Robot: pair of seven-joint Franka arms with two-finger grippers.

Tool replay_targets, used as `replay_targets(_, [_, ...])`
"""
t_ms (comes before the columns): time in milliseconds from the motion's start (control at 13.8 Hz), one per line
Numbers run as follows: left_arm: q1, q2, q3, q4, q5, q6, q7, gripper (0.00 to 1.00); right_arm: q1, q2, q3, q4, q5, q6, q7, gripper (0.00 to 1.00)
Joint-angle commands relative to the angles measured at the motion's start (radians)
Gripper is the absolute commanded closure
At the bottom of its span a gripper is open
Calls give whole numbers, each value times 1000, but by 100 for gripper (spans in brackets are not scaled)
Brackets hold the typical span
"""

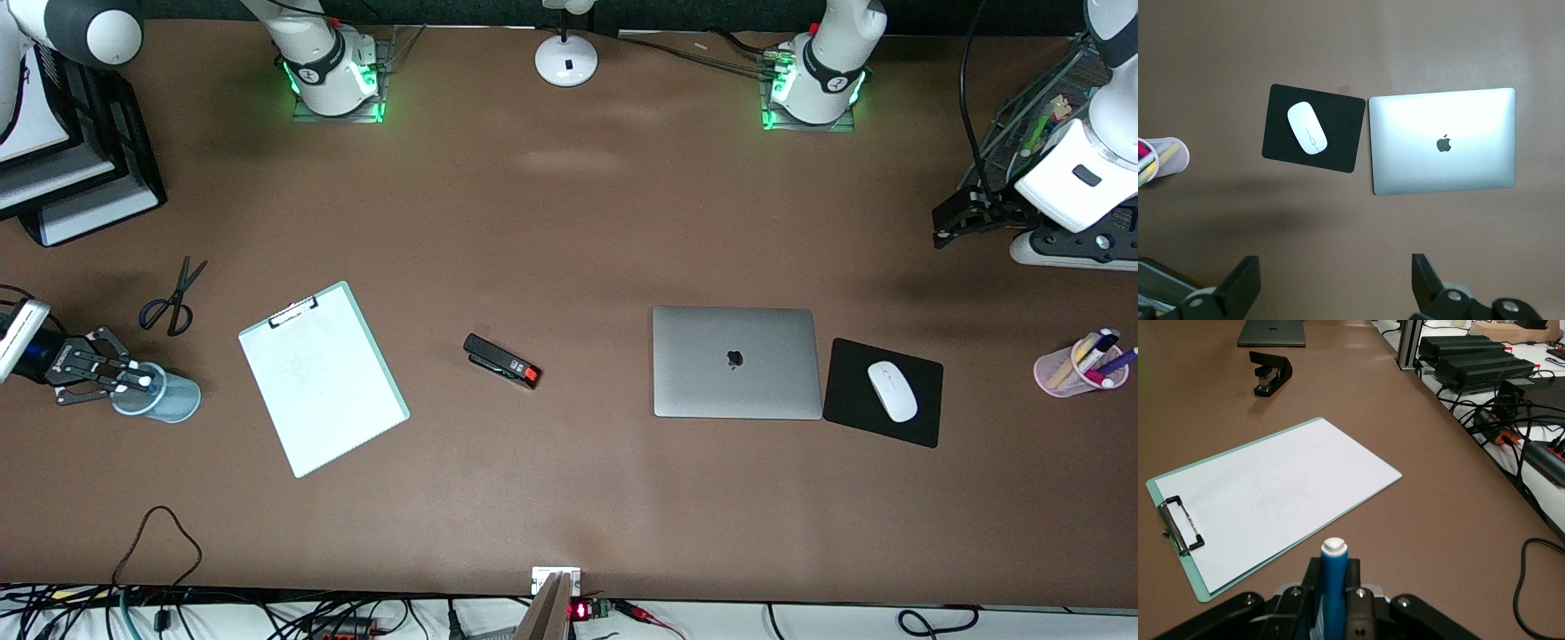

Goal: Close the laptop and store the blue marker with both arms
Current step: 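Lower the marker into the cup and open the right gripper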

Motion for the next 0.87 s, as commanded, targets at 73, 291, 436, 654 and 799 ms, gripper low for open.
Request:
replay_targets(73, [-4, -18, -3, -3, 12, -17, 4, 0, -24, 69, 12, 92, 29, -5, -6, 98])
replay_targets(291, [-4, -18, -3, -3, 12, -17, 4, 0, -30, 84, 12, 94, 29, -2, -1, 95])
replay_targets(436, [-4, -18, -4, -3, 12, -17, 6, 0, -30, 72, 10, 96, 30, -6, 40, 0])
replay_targets(654, [-4, -18, -3, -3, 10, -17, 6, 0, -29, 34, 10, 97, 29, -9, 106, 0])
replay_targets(799, [-4, -18, -3, -3, 12, -18, 6, 0, -29, 23, 2, 97, 24, -18, 121, 0])
